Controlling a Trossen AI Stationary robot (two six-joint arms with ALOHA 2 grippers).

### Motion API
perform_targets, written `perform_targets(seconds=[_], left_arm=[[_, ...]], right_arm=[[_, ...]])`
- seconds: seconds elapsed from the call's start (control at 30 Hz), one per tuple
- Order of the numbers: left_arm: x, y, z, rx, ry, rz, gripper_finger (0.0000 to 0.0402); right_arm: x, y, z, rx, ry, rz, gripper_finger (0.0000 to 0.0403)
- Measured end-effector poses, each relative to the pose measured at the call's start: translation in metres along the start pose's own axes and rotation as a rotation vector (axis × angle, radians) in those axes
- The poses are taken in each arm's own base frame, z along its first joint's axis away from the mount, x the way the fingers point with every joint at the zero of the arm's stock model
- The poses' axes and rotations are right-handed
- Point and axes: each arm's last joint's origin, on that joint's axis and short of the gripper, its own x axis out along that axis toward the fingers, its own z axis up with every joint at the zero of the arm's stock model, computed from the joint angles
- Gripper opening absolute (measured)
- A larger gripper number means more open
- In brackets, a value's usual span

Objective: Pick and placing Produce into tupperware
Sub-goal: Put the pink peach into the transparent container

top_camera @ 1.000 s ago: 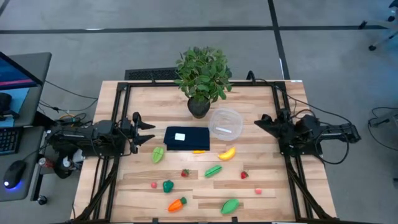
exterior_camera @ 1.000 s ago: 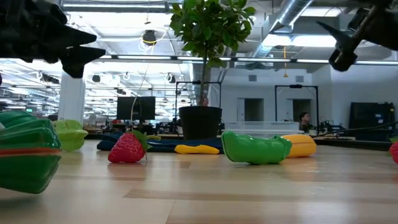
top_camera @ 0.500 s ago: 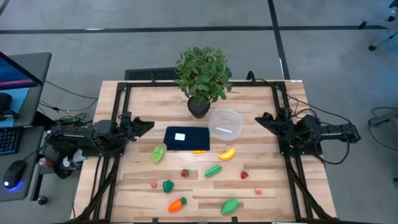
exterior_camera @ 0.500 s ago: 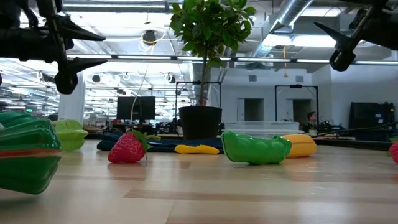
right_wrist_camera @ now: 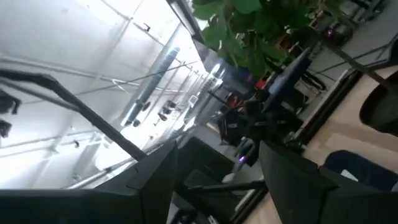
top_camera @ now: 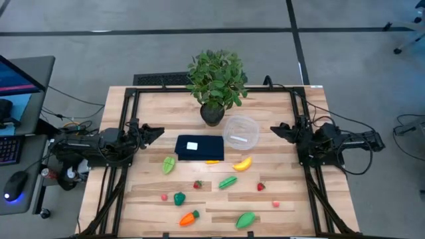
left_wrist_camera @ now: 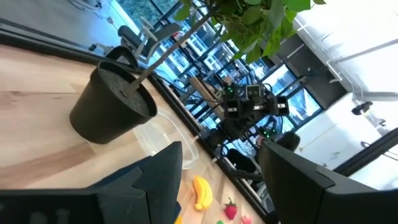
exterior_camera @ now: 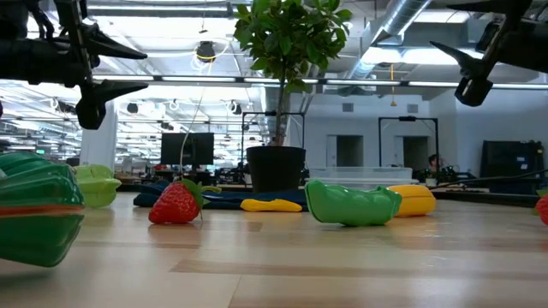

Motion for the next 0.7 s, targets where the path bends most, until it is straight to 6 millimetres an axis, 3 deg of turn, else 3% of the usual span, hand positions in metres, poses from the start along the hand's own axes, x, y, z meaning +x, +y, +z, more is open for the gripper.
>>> perform_targets(seconds=[0.27,0.53,0.7], left_arm=[[0.000,0.000,-0.001,-0.002,0.019,-0.016,0.0203],[0.000,-0.001,-0.001,0.000,0.039,-0.028,0.0203],[-0.001,-0.003,-0.005,-0.001,0.171,-0.134,0.0203]], right_arm=[[0.001,-0.009,-0.002,-0.022,-0.077,-0.169,0.0221],[0.003,-0.011,-0.005,0.006,-0.051,-0.190,0.0221],[0.005,-0.009,-0.010,0.088,0.048,-0.122,0.0221]])
